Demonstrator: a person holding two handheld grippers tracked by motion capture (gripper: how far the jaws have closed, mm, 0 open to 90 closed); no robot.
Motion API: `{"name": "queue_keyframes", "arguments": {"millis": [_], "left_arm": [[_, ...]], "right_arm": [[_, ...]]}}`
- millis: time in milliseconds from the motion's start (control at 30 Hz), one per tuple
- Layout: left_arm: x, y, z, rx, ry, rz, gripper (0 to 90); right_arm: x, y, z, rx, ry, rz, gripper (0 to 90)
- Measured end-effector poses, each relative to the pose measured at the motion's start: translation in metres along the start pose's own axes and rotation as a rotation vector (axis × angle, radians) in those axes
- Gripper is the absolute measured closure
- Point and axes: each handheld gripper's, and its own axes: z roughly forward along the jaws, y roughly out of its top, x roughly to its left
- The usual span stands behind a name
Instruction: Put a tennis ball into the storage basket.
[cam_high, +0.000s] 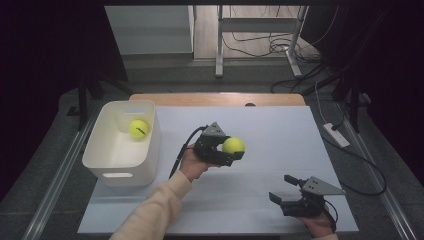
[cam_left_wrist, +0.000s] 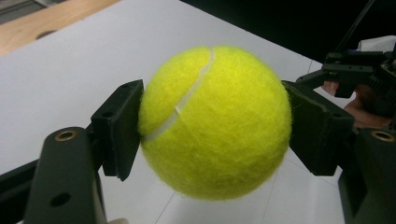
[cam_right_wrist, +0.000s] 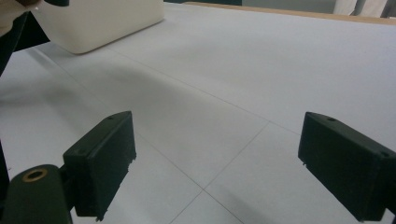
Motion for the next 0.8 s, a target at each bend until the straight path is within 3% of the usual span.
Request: {"name": "queue_keyframes", "arguments": {"millis": [800], "left_arm": [[0.0, 0.008, -0.021, -0.065, 0.018, 0.002, 27.3]], "right_arm": [[0.0, 0.0, 0.0, 0.003, -0.004, -0.004, 11.0]]}}
